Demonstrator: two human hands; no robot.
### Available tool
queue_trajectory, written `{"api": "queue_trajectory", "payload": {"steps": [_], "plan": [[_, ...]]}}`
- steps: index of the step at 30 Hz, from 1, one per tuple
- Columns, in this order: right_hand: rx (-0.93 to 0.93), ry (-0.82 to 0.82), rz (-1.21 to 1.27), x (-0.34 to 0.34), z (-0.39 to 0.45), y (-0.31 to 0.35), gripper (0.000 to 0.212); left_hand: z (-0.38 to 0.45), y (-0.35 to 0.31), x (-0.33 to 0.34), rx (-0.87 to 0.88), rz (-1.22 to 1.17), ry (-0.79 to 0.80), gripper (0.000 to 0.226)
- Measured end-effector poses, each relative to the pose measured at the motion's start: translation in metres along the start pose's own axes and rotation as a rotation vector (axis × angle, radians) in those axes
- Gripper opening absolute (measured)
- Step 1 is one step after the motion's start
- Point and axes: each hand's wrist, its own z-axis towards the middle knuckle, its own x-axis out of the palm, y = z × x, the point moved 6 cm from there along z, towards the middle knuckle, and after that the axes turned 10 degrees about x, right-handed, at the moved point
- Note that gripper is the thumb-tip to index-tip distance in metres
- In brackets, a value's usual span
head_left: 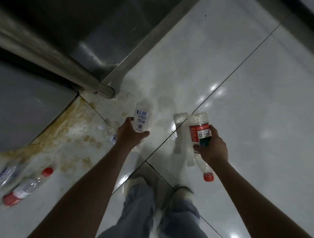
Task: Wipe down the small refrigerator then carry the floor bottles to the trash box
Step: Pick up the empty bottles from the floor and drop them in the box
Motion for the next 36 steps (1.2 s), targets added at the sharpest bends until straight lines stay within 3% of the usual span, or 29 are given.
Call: {"api": "queue_trajectory", "payload": {"steps": [17,24,36], "plan": [[-0.059,0.045,0.085,-0.199,-0.206,0.039,0.082,-0.185,-0.170,-0.158,0.121,-0.019,0.052,0.065],[-0.058,0.000,0.136,-0.275,-0.281,0.048,0.082,-0.248,-0.243,-0.206,0.252,0.000,0.110,0.074],[0.000,-0.119,0.329,-0.344,-0.429,0.036,0.070,-0.361,-0.298,-0.268,0.405,0.001,0.208,0.057]]}}
